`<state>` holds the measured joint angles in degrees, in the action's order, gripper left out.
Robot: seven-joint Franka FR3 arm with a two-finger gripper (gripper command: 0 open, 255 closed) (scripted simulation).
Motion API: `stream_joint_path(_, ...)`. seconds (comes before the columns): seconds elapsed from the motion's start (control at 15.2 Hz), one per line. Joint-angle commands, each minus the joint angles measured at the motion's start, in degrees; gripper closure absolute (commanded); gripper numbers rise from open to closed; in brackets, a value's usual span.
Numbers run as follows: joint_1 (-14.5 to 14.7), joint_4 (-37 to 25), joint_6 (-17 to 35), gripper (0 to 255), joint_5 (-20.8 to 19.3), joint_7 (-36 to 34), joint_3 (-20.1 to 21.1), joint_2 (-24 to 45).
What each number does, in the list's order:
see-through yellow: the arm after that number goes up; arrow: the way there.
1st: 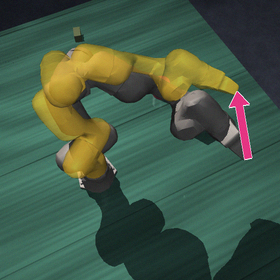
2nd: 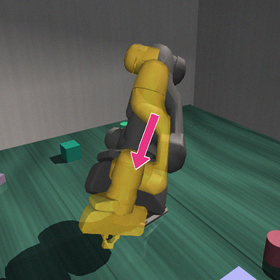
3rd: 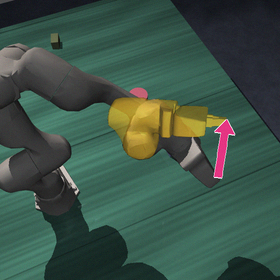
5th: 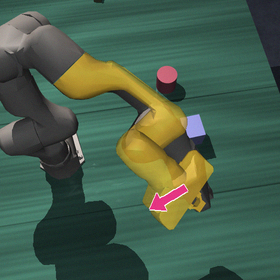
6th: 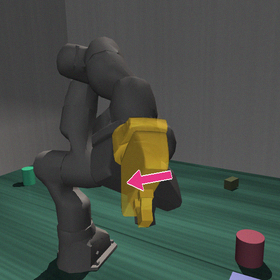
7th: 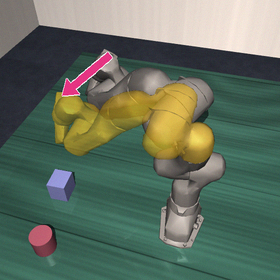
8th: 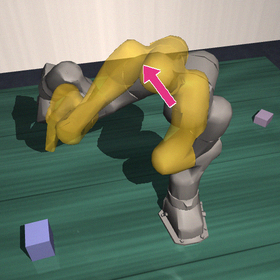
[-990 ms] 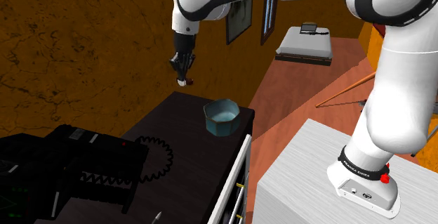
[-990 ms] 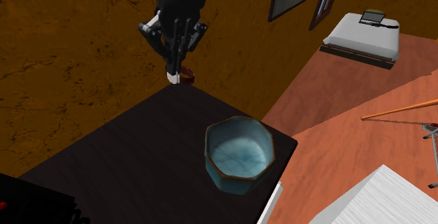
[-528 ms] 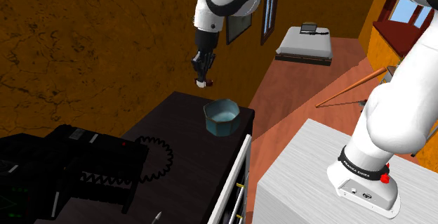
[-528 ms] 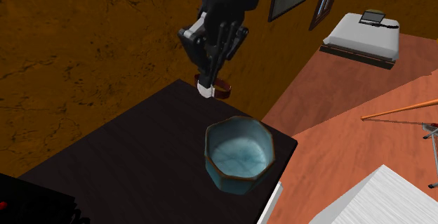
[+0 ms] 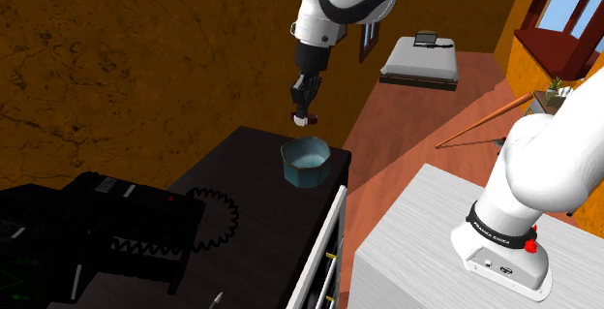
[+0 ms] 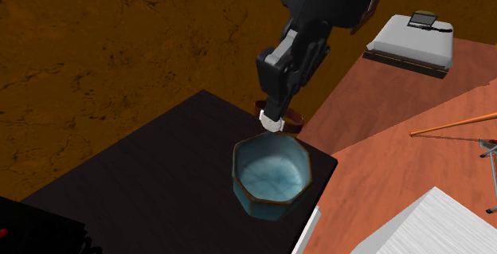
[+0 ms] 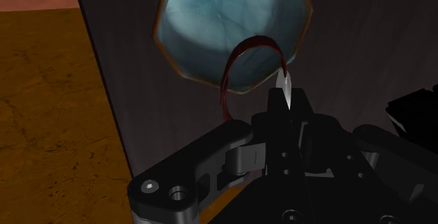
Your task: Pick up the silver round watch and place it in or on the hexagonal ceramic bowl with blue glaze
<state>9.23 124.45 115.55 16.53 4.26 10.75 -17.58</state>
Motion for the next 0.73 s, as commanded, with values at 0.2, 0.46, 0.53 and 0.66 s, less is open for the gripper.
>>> stream_joint_path(0.2,0.1,3.4,3.7,255,0.5,0.9,0.2,0.3)
stream_joint_path(0.46,0.3,5.8,6.7,255,0.9,1.5,0.4,1.1)
stream_joint_path(0.53,0.3,6.4,7.5,255,1.0,1.7,0.4,1.3)
stream_joint_path(0.66,0.4,7.5,9.1,255,1.2,2.0,0.5,1.7)
